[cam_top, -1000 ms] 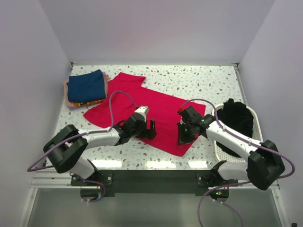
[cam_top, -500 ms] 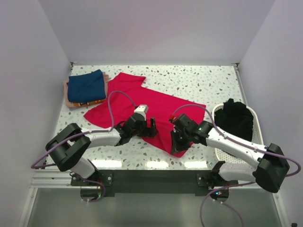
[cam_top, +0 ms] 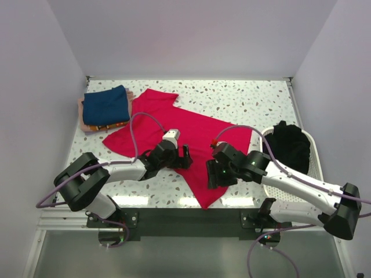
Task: Fold and stack the t-shirts
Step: Fold the tshirt
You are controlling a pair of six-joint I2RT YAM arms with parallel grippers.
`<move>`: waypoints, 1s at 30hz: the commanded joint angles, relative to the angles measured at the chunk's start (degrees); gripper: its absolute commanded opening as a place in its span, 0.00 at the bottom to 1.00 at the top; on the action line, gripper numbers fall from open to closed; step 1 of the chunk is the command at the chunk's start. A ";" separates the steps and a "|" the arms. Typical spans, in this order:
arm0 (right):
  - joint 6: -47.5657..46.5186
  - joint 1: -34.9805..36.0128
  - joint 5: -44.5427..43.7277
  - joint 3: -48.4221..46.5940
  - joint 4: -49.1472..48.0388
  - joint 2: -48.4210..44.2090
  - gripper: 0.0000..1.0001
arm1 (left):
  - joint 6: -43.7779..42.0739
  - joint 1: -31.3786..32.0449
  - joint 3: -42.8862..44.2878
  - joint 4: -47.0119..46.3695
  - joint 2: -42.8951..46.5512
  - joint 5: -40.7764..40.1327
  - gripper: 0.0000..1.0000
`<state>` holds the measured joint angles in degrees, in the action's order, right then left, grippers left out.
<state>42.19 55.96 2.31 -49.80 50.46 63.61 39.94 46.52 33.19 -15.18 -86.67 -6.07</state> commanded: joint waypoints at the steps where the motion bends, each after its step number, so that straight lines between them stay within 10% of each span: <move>1: 3.07 -0.33 -11.08 -4.43 1.58 -2.71 0.57 | 1.28 0.15 -2.60 5.95 -0.78 -0.35 0.97; 15: 0.52 -5.95 -12.33 3.92 -20.30 8.98 0.57 | 1.28 0.15 -3.13 5.95 -1.04 0.18 0.97; 30: 2.19 -7.80 -9.34 14.20 -20.58 9.60 0.57 | 1.28 0.15 -3.92 5.16 -0.60 0.44 0.97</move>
<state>43.13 48.64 -7.64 -37.08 30.28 74.70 39.94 46.54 32.12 -16.38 -86.19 -6.02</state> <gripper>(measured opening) 0.572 0.966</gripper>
